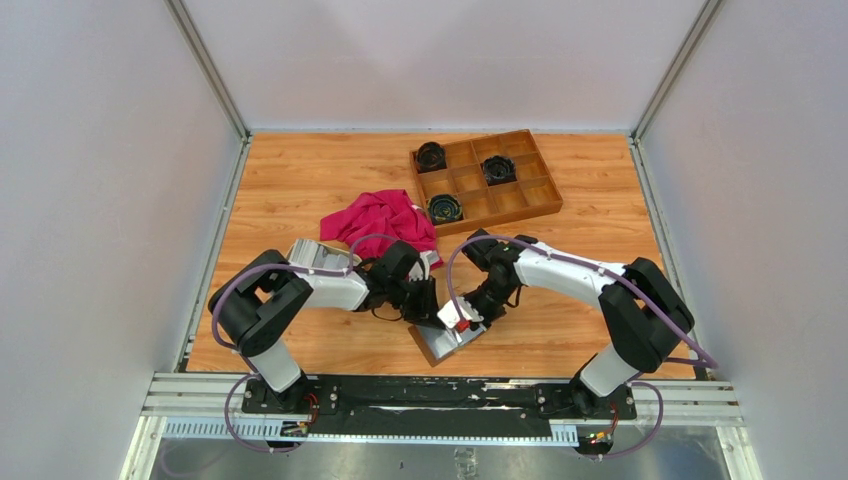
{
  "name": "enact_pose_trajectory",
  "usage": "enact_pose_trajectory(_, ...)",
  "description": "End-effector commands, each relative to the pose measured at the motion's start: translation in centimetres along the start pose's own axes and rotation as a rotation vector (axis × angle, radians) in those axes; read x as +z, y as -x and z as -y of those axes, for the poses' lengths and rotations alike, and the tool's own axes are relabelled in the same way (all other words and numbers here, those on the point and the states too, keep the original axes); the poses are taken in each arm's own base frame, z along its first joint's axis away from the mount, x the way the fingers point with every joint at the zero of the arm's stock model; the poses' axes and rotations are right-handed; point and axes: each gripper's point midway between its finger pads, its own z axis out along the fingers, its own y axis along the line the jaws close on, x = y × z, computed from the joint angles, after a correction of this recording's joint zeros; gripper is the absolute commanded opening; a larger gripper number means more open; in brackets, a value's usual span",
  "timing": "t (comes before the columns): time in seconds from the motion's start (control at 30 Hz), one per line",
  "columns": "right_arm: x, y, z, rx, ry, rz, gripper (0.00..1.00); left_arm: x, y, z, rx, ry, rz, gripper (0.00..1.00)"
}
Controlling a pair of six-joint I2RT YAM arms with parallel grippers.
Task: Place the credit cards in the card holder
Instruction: Insert the credit card into the card holder.
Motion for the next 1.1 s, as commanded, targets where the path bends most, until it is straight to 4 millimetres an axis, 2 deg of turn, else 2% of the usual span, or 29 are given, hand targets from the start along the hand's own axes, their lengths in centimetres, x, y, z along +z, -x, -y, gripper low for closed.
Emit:
enact_pose_trajectory(0.0, 0.1, 0.0, -0.5, 0.014, 0.009, 0.017, 0.10, 0.0, 0.2, -0.1, 0.000, 0.029, 0.028, 0.14)
enact_pose_trajectory(0.23, -0.4, -0.5, 0.2, 0.049, -0.012, -0.027, 0.08, 0.0, 0.1, -0.6, -0.018, 0.073, 0.066, 0.06)
enact_pose_trajectory(0.47, -0.5, -1.2, 0.6, 0.093, -0.013, -0.062, 0.05, 0.2, 0.2, -0.4, -0.026, 0.080, 0.084, 0.02)
enact_pose_trajectory(0.73, -1.1, -1.6, 2.2, 0.145, -0.083, -0.099, 0.00, 0.6, 1.7, 0.4, -0.049, 0.052, 0.158, 0.01)
enact_pose_trajectory(0.87, -2.7, -1.5, 3.6, 0.186, -0.176, -0.089, 0.00, 1.0, 2.5, 0.5, -0.060, 0.046, 0.187, 0.01)
enact_pose_trajectory(1.0, -5.2, -1.4, 4.8, 0.206, -0.301, -0.054, 0.01, 1.5, 3.6, 0.9, -0.057, 0.035, 0.209, 0.01)
enact_pose_trajectory(1.07, -6.3, -1.2, 5.0, 0.208, -0.364, -0.021, 0.06, 1.8, 3.9, 1.2, -0.051, 0.029, 0.209, 0.01)
